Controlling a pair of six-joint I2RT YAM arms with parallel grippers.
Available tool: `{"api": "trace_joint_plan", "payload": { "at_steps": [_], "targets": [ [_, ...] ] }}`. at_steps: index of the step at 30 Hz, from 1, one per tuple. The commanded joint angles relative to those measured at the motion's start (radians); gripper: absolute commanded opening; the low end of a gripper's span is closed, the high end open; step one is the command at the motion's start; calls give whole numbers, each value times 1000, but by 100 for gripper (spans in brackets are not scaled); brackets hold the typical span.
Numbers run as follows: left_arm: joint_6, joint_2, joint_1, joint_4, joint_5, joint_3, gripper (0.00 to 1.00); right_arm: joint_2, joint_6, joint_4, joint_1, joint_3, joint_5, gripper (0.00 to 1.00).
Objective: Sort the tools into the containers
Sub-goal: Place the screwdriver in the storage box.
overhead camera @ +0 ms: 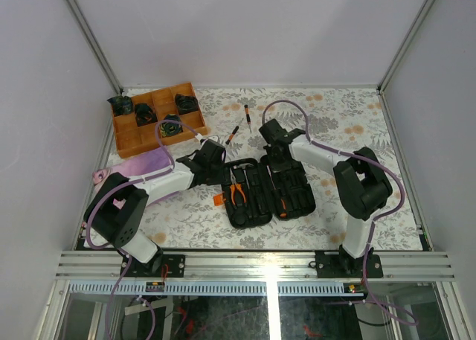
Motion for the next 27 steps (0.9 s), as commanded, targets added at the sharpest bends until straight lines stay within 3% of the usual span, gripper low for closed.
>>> {"api": "trace_joint_plan", "payload": {
  "at_steps": [1,16,27],
  "targets": [
    [16,42,-28,81,25,-25,0,350,99,-13,89,-151,-165,0],
    [15,34,9,75,56,-19,0,354,156,70,71,-214,-263,0],
    [37,46,18,52,77,12,0,484,223,229,56,-296,-332,0]
  ]
}}
